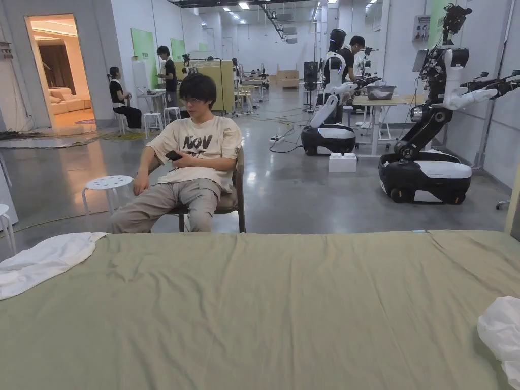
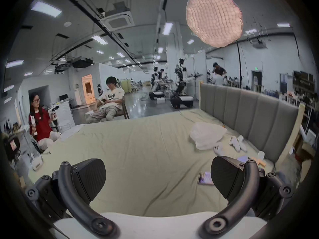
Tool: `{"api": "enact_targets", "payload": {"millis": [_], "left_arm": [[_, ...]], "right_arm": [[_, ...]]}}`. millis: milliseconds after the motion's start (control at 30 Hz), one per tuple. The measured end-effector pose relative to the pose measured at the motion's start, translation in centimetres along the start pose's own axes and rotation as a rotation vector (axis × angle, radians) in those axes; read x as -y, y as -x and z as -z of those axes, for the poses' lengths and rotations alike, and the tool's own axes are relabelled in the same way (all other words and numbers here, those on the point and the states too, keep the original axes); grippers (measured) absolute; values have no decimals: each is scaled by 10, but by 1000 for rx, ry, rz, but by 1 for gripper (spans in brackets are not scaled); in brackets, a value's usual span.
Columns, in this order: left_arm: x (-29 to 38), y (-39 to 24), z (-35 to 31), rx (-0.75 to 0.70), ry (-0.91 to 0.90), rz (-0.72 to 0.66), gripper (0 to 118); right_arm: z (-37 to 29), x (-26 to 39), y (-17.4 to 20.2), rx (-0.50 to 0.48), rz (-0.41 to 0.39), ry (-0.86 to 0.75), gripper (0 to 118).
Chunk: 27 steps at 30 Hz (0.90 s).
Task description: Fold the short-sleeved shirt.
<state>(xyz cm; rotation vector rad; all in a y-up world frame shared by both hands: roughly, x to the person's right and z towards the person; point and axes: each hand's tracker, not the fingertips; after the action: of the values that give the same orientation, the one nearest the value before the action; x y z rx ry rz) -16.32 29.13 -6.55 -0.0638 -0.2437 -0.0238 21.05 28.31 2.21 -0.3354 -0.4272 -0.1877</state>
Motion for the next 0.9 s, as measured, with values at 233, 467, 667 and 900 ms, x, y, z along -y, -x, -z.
{"api": "enact_targets", "payload": {"millis": [233, 467, 667, 900], "left_arm": [[-1, -4, -1, 20, -1, 10, 114], [-2, -3, -1, 18, -9, -6, 114], [-2, -3, -1, 20, -6, 1, 114], [0, -5, 1, 24, 6, 5, 114]], "right_arm": [[-2, -1, -6, -89, 119, 18, 118], [-3, -3, -3, -77, 74, -2, 118], [2, -2, -2, -49, 49, -7, 118], [3, -2, -4, -62, 72, 10, 118]]}}
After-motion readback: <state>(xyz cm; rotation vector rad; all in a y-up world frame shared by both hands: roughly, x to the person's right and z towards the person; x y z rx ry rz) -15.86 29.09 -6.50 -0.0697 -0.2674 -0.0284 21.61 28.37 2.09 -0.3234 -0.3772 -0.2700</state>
